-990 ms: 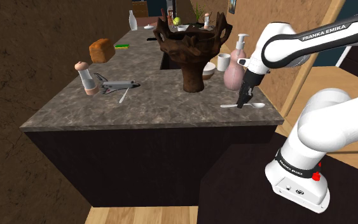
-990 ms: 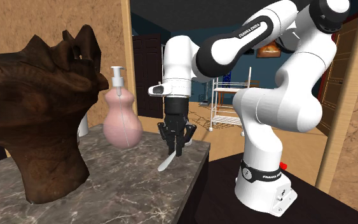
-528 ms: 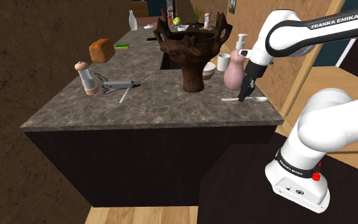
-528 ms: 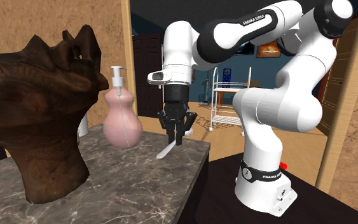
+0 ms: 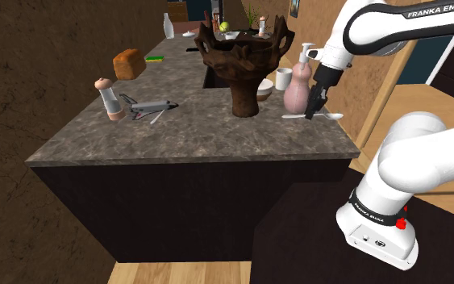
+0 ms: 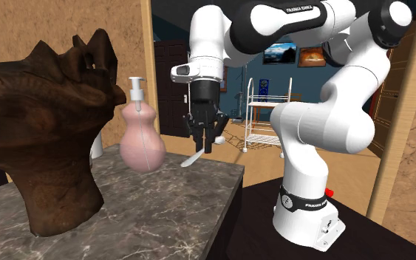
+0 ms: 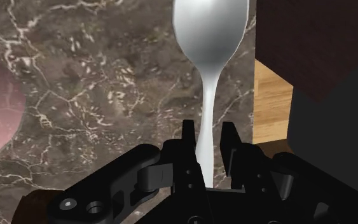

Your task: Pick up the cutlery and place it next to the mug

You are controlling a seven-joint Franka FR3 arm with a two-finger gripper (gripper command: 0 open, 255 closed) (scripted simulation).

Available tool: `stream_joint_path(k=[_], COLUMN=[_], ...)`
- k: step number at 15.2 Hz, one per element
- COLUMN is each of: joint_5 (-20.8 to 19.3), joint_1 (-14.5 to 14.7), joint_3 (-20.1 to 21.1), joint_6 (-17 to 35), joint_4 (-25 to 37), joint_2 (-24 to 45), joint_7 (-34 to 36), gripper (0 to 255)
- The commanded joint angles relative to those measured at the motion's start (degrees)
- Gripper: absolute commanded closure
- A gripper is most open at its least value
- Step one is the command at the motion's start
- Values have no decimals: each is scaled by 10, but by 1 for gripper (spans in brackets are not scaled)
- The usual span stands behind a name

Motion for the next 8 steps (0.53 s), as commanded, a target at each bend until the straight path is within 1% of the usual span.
stream_joint_path(k=[1, 8], joint_5=[5, 19], joint_1=[4, 12], joint_3=[7, 24], joint_6=[-19, -72], joint_4=[18, 68], joint_2=[-2, -6], joint_7=[4, 13], gripper=[255, 255])
